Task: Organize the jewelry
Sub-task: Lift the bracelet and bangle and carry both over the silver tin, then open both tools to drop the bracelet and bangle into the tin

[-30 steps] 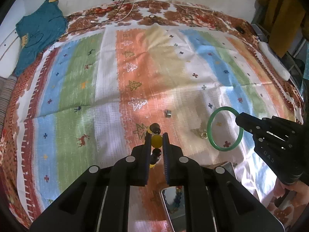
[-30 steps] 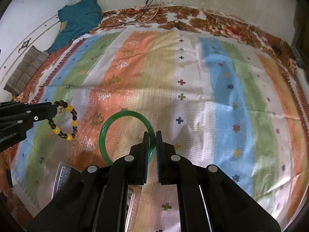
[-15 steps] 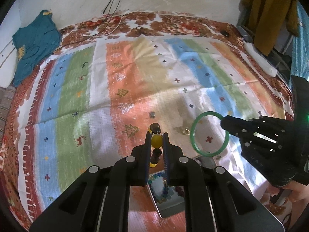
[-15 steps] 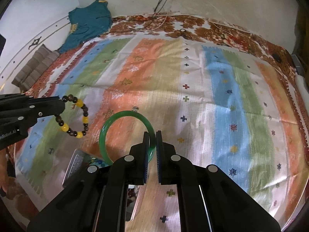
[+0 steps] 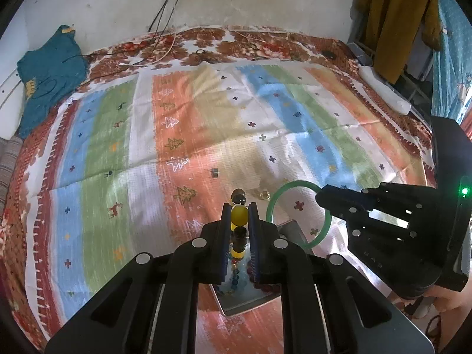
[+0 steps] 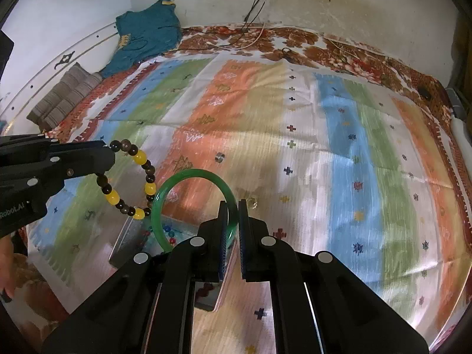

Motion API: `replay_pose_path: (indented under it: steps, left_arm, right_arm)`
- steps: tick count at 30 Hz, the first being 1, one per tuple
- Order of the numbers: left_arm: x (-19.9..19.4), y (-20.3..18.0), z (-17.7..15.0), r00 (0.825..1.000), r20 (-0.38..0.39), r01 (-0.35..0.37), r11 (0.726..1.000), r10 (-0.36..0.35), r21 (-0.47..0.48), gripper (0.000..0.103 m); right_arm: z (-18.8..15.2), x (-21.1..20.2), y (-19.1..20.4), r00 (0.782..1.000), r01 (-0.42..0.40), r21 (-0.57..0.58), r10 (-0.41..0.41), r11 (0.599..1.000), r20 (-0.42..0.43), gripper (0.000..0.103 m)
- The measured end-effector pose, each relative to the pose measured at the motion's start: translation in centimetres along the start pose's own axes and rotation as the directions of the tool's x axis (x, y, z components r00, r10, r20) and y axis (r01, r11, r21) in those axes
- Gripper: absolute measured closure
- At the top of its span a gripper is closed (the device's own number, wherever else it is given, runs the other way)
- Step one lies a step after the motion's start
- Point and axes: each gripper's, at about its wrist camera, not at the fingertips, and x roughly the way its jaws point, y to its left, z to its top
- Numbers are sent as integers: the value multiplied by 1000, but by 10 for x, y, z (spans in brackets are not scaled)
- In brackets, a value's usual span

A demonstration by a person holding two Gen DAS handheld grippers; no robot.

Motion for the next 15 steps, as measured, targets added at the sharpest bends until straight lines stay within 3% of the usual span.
replay_pose_path:
  steps: [15]
  left_arm:
    - [-22, -8, -14, 999, 42, 25, 1000, -25, -3, 92]
  right_arm:
    - [-16, -17, 14, 1000, -26, -20, 27, 999, 13, 95]
